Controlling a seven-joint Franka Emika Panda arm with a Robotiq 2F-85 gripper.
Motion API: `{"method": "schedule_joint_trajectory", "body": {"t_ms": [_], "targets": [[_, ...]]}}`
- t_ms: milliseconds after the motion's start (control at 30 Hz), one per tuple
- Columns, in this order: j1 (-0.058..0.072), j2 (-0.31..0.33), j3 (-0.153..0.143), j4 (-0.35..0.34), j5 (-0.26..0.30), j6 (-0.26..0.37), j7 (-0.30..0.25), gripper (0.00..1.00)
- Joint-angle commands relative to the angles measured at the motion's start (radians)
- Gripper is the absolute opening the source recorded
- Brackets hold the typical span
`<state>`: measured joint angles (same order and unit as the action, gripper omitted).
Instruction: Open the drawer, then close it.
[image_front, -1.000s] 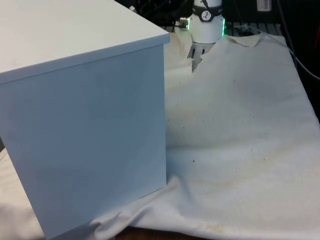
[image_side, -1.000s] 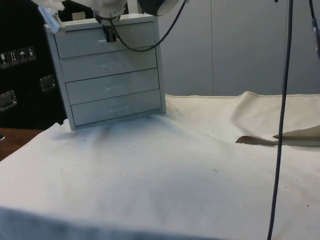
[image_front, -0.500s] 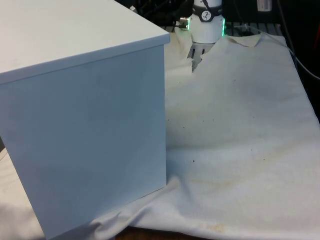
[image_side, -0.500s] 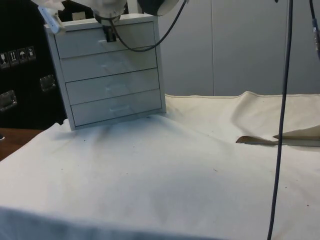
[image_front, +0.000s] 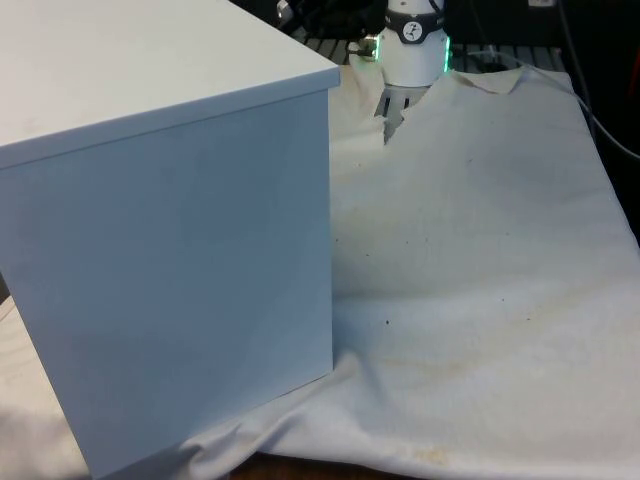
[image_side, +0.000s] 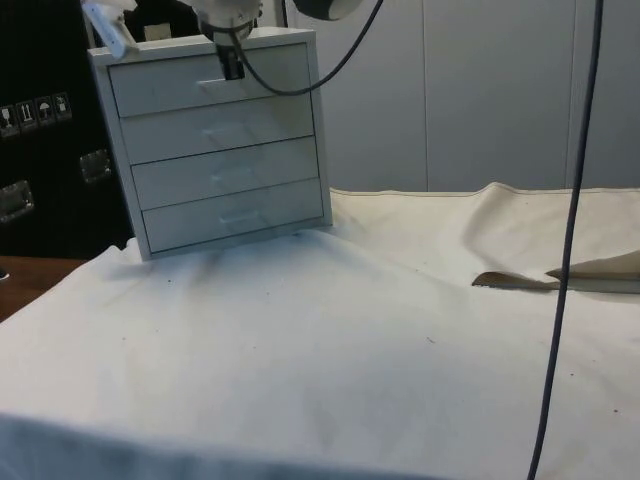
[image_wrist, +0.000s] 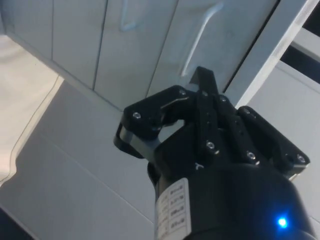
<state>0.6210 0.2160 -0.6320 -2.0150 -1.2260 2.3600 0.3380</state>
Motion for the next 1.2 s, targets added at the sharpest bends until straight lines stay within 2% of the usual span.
{"method": "schedule_joint_trajectory", "body": {"t_ms": [0,167,200,233,467,500,533,767,800,833,933,1067,1100,1167], "targets": [[0.008,-0.018,0.001,-0.015,-0.017,-0.012,0.012,0.0],[0.011,-0.061,0.025,-0.049,-0.019,-0.048,0.018,0.0],[0.005,-0.05,0.026,-0.041,-0.001,-0.044,0.006,0.0],[0.012,-0.068,0.028,-0.055,-0.019,-0.054,0.019,0.0],[0.015,-0.123,0.062,-0.101,-0.018,-0.101,0.028,0.0],[0.009,-0.113,0.064,-0.094,-0.002,-0.097,0.019,0.0],[0.015,-0.129,0.067,-0.106,-0.018,-0.107,0.03,0.0],[0.015,-0.197,0.119,-0.159,-0.007,-0.164,0.039,0.0],[0.011,-0.187,0.116,-0.151,-0.002,-0.158,0.034,0.0],[0.014,-0.2,0.124,-0.163,-0.005,-0.165,0.039,0.0],[0.012,-0.206,0.134,-0.172,0.003,-0.16,0.038,0.0],[0.011,-0.203,0.14,-0.175,0.025,-0.145,0.032,0.0],[0.011,-0.202,0.141,-0.172,0.016,-0.153,0.039,0.0],[0.01,-0.202,0.141,-0.177,0.041,-0.132,0.026,0.0]]}}
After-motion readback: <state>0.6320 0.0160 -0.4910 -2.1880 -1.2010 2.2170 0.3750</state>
